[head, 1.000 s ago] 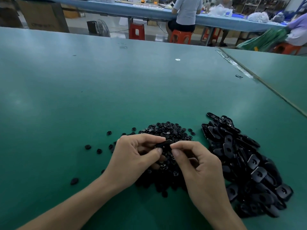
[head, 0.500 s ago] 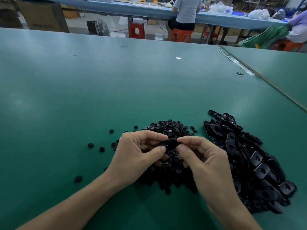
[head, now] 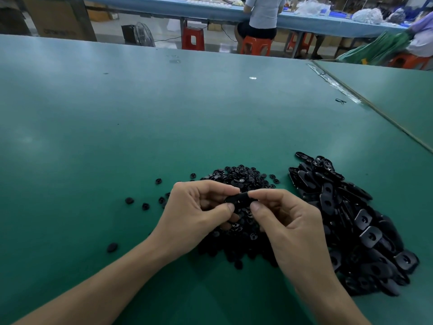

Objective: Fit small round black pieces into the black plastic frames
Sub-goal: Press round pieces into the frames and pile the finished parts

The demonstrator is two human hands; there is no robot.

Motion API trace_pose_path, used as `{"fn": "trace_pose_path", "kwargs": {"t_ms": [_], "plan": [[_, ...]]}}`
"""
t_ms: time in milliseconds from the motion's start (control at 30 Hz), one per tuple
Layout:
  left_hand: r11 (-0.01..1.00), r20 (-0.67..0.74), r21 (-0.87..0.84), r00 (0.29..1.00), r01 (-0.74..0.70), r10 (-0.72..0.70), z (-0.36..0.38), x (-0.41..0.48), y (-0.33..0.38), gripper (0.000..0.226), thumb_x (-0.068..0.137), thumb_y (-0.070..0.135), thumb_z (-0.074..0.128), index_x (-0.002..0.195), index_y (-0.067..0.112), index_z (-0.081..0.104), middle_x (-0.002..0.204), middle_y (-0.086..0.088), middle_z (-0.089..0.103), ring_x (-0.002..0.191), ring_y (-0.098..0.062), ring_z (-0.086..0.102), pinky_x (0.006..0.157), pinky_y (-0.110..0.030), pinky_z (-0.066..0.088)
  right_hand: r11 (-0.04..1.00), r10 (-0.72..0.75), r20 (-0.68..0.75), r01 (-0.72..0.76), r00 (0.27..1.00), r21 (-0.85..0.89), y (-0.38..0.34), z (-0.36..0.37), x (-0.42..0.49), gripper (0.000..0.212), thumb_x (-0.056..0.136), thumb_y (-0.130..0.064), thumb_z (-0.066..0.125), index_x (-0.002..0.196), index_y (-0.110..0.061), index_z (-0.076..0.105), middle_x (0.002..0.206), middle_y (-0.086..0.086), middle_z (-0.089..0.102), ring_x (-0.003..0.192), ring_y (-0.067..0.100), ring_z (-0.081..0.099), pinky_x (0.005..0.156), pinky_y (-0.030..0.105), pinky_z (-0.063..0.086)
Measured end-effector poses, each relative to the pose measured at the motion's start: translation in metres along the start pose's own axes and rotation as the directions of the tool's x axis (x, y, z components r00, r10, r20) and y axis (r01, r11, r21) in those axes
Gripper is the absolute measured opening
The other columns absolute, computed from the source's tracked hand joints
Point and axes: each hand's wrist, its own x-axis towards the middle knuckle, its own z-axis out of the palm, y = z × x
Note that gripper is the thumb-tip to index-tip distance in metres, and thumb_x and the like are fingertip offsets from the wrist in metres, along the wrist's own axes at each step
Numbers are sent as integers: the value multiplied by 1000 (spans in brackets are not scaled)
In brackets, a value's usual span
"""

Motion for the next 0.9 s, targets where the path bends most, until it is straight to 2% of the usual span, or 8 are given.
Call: {"fn": "trace_pose_path", "kwargs": {"t_ms": [100,400,600,767,900], "plan": [[1000,13,-15,1000,-4,4,0,1,1,25,77,5,70,91,23,81,77,-8,77,69,-22,76,58,-23,58,1000,3,10,-4,1000,7,1,0,1,23,90,-11,71,93,-33,74,80,-4,73,73,11,68,68,21,56],[1000,15,-29,1000,-13,13,0,0,2,20,77,5,70,88,18,79,75,-10,76,66,-20,74,59,-23,57,997,-33,23,34,999,-70,1,3,-2,30,89,-10,71,108,-33,72,75,-7,68,64,8,61,62,24,54],[999,10,-45,1000,-3,3,0,1,4,20,76,3,69,92,14,76,74,-12,76,65,-21,74,57,-22,57,999,-23,-20,22,1000,-31,1,2,-2,23,88,-12,73,99,-32,69,78,-5,71,66,7,64,62,19,51],[999,16,-36,1000,-1,2,0,0,5,21,76,4,70,93,14,76,74,-11,76,66,-20,75,58,-21,56,996,-53,-8,52,999,-75,-2,0,-2,21,89,-11,73,91,-32,77,78,-5,74,70,15,69,64,31,57],[1000,35,-20,999,-3,3,2,-1,5,22,75,4,70,92,17,78,78,-9,77,67,-17,74,60,-20,56,979,-110,18,111,994,-170,-4,5,-4,24,87,-9,75,92,-32,76,81,-13,73,76,9,70,66,18,54]]}}
